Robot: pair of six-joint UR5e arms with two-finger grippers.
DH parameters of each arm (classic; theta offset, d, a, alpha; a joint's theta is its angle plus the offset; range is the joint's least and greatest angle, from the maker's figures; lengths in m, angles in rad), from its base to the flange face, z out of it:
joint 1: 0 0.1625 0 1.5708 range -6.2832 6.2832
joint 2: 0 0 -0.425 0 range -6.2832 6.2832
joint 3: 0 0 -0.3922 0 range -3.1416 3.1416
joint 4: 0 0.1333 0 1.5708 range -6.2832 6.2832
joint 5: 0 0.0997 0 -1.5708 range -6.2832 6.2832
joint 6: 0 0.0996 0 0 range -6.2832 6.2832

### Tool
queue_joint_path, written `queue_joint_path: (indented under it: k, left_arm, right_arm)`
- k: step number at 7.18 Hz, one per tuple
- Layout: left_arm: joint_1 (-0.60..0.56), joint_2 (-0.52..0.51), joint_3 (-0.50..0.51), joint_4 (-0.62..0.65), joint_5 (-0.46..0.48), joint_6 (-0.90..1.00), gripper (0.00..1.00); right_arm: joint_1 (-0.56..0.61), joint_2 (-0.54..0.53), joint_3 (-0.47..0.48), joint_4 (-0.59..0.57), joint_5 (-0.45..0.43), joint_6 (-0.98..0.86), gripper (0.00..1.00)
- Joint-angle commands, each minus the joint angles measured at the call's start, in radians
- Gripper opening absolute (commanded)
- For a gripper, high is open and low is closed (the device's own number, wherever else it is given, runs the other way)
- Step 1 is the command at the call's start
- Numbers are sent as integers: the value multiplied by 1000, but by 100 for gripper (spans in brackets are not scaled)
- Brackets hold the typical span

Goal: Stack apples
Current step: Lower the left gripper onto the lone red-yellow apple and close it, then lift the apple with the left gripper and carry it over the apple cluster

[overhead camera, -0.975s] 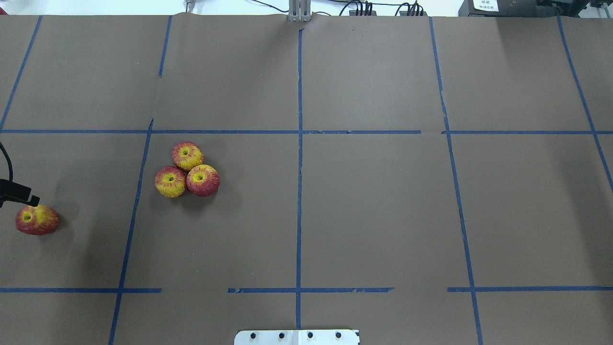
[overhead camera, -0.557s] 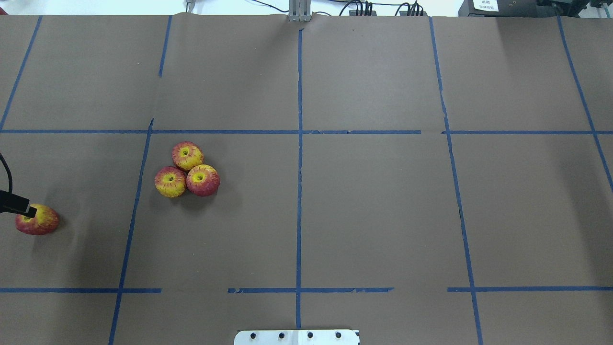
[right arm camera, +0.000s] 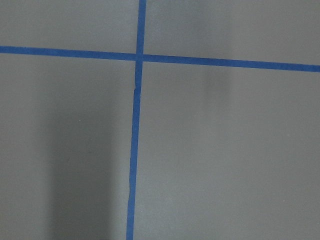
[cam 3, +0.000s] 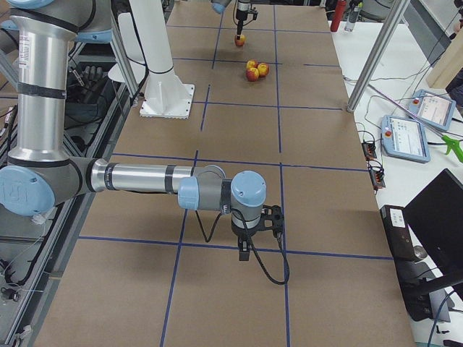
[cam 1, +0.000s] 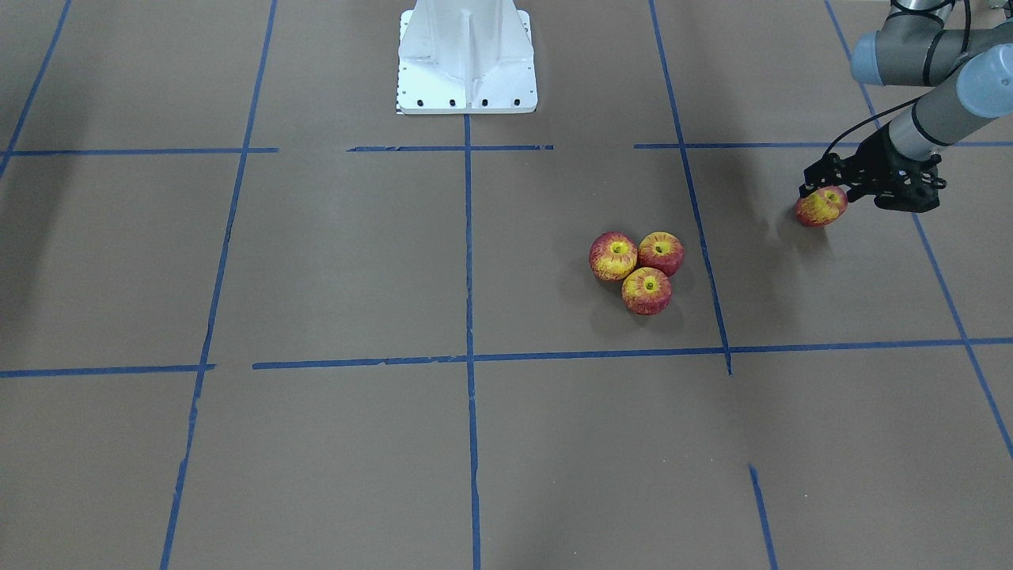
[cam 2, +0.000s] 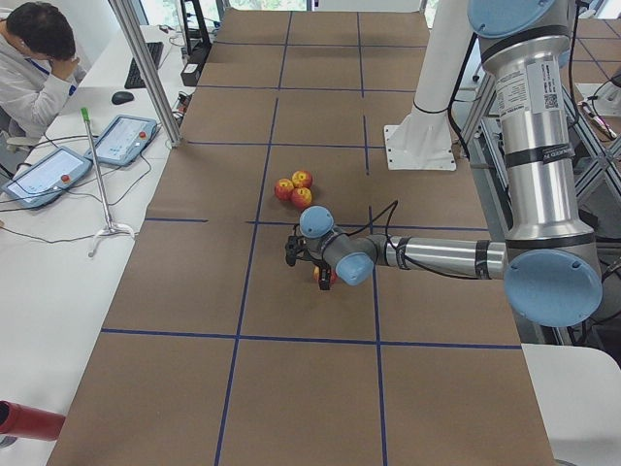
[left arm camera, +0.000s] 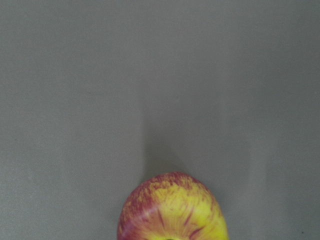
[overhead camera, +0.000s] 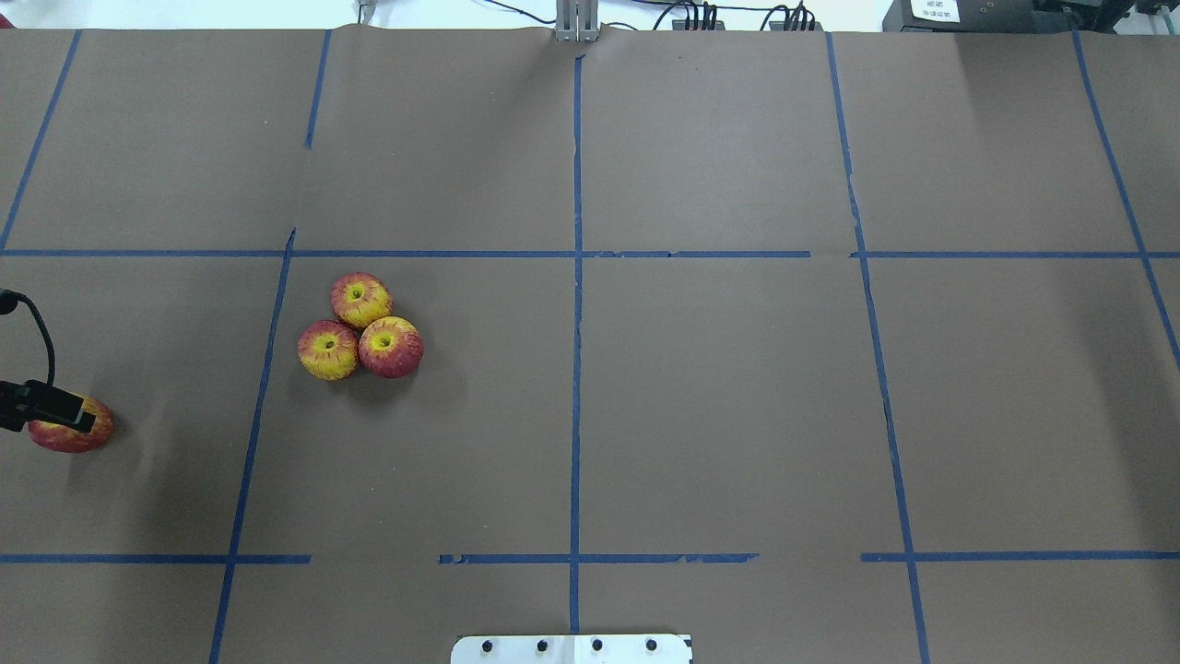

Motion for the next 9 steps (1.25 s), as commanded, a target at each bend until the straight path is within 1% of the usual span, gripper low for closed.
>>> queue_joint_path:
  k: [1,2,3,4,5,6,7,8,9]
  left_arm:
    - [21,-19,21,1,1,2,100]
    - [22,-34,38,1,3,2,100]
    - [22,-37,51,1,3,5,98]
    - [24,-35,57,1,3,8,77]
    - [22,-37,55,1,3,8,45]
    - [19,-42,19,4,-2,-1,16]
    - [21,-63,-76,74,-3,-56,0]
    - [21,-198,-81,155,-3,-140,0]
    - [21,-356,-86,287,-3,-217,0]
  right_arm:
    - [0,0,0,0,0,0,100]
    - [0,0,0,0,0,0,100]
    - [0,0,0,0,0,0,100]
    - [0,0,0,0,0,0,100]
    - [0,0,0,0,0,0,100]
    - [0,0,0,0,0,0,100]
    - [0,0,0,0,0,0,100]
    - [0,0,0,0,0,0,100]
    - [0,0,0,0,0,0,100]
